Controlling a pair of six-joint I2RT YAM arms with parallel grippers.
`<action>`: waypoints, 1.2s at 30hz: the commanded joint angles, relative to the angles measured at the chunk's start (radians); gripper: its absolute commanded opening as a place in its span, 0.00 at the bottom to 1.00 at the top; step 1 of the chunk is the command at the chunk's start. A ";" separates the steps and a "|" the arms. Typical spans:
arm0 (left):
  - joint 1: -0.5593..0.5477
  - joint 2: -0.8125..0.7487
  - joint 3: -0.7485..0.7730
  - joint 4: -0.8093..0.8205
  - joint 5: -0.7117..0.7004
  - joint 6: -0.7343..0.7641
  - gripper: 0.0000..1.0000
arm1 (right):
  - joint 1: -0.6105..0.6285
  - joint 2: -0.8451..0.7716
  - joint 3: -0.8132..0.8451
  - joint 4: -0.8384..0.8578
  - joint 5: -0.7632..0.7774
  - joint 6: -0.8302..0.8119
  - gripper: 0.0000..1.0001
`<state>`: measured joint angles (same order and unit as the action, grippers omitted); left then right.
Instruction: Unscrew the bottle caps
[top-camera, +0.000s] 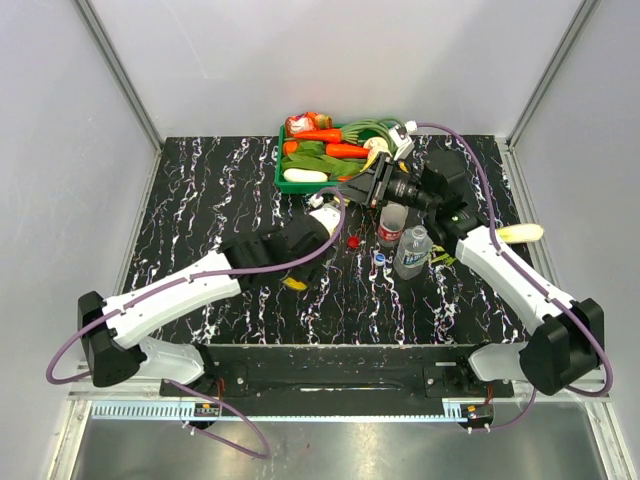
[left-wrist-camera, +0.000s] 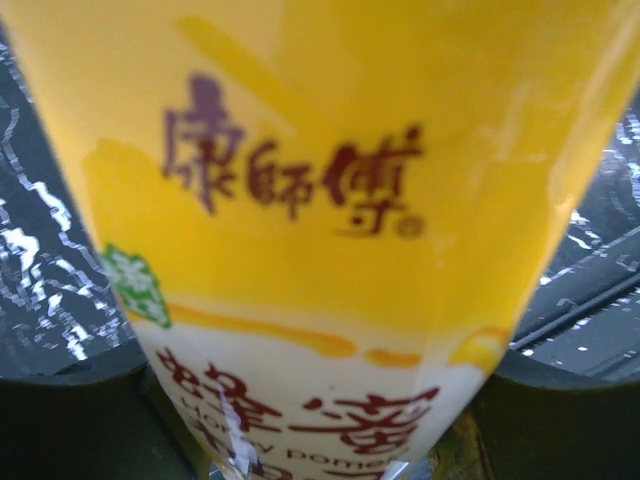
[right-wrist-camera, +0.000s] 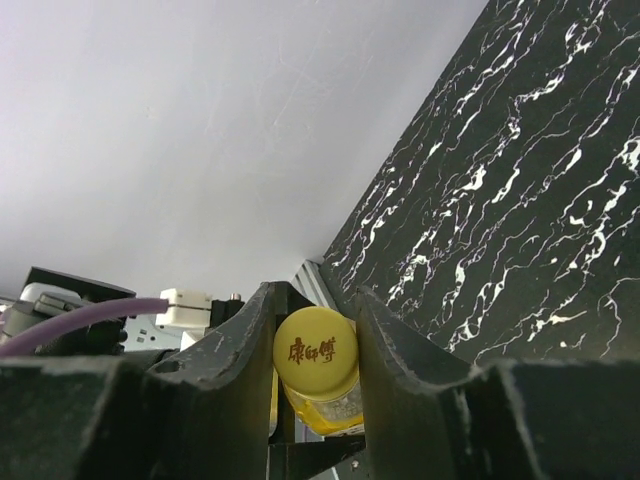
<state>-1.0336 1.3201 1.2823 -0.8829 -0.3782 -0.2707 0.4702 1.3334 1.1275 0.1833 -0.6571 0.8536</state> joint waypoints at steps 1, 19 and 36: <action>0.029 -0.068 -0.029 0.143 0.217 0.014 0.09 | 0.004 -0.063 0.008 0.031 -0.044 -0.083 0.00; 0.205 -0.225 -0.198 0.439 1.142 0.073 0.09 | -0.001 -0.114 0.029 0.319 -0.456 -0.167 0.00; 0.210 -0.231 -0.212 0.535 1.323 0.030 0.08 | -0.004 -0.057 -0.037 1.113 -0.543 0.283 0.00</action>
<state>-0.8330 1.1030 1.0756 -0.4164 0.9215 -0.2180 0.4610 1.2854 1.0801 1.1664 -1.1557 1.0660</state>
